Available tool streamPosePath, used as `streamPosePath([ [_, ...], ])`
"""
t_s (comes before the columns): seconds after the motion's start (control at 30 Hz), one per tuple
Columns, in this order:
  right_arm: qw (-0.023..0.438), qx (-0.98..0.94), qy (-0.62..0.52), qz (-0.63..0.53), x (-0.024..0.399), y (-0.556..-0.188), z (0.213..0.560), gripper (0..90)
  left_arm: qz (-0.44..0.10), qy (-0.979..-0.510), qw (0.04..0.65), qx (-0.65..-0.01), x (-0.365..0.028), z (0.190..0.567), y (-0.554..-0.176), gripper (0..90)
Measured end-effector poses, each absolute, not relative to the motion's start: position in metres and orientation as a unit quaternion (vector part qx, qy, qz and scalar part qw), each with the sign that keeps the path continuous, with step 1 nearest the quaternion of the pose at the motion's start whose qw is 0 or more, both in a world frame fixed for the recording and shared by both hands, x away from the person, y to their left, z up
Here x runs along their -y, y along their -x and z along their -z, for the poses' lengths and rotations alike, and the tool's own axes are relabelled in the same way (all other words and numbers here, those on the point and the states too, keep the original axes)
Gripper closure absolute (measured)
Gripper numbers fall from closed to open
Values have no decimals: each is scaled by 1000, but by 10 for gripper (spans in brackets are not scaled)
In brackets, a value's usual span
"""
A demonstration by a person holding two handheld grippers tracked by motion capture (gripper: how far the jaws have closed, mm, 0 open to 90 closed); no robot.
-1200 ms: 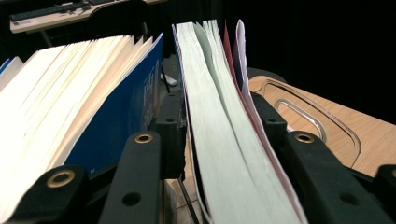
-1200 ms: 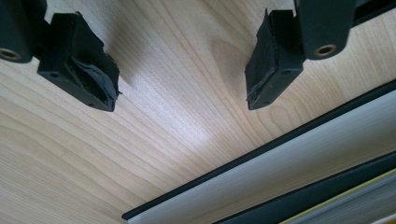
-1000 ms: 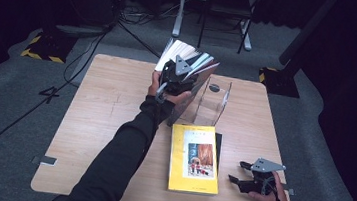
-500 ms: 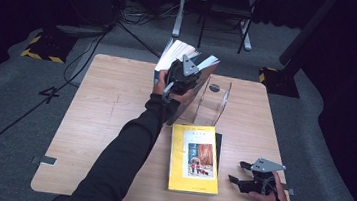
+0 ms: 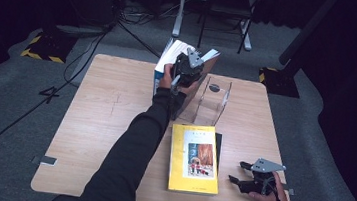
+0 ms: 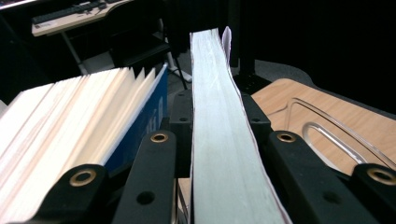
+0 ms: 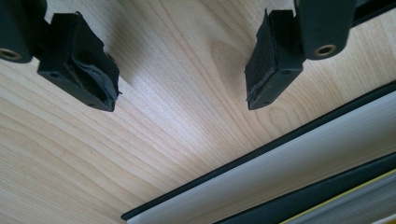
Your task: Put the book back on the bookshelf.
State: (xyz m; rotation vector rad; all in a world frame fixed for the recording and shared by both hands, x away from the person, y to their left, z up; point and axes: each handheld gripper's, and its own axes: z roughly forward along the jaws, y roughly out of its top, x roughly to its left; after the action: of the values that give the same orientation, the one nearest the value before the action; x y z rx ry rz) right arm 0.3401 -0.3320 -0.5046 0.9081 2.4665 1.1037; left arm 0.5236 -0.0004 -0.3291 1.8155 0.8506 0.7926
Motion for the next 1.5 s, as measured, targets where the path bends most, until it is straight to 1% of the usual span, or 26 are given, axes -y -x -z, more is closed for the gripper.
streamPosePath([
  [0.37,145,-856,-315,-383,332,-340,505,262,-329,-737,468,-361,-9,329,-519,710],
  [0.57,146,-856,-316,-383,332,-340,505,261,-333,-747,458,-348,-10,327,-516,706],
  [0.97,146,-856,-316,-383,332,-340,505,261,-333,-749,456,-346,-14,327,-510,679],
  [1.5,146,-855,-316,-384,331,-341,505,261,-320,-761,460,-327,-31,329,-495,641],
])
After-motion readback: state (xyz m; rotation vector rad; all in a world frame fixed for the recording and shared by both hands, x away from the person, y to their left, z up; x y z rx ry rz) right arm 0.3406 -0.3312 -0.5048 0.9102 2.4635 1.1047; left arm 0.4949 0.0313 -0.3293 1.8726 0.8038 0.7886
